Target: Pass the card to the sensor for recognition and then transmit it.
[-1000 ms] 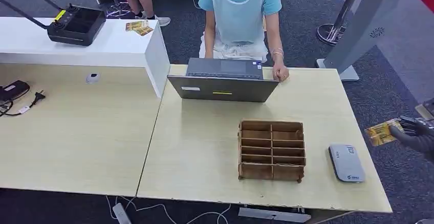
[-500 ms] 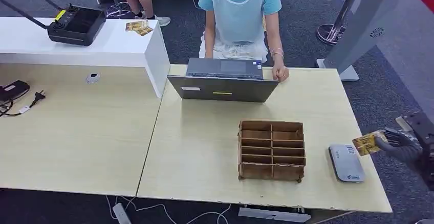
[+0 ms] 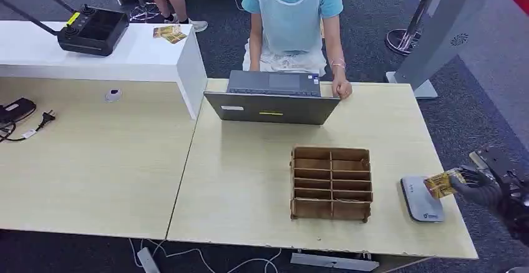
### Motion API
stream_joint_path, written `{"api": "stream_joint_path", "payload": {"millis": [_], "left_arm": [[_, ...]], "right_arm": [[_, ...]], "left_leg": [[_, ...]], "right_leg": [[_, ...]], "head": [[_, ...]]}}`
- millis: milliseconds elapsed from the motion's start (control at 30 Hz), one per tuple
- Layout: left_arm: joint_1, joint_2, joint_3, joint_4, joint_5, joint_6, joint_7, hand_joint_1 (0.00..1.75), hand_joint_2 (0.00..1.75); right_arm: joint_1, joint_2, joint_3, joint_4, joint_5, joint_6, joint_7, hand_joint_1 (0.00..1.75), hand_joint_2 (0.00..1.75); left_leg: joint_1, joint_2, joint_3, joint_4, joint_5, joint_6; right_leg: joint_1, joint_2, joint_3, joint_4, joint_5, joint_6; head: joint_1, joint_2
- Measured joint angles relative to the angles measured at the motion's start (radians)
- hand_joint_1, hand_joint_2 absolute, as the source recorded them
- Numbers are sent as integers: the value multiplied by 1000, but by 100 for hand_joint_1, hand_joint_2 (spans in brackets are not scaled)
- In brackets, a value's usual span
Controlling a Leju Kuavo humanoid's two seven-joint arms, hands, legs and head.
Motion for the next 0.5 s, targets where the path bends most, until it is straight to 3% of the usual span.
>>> {"api": "stream_joint_path", "payload": {"millis": [500], "left_arm": [[1, 0, 0, 0, -2, 0, 0, 0, 0]], "right_arm": [[20, 19, -17, 13, 30, -24, -10, 175, 175]], "left_leg": [[0, 0, 0, 0, 0, 0]], "right_leg": [[0, 0, 0, 0, 0, 0]], "head": [[0, 0]]}}
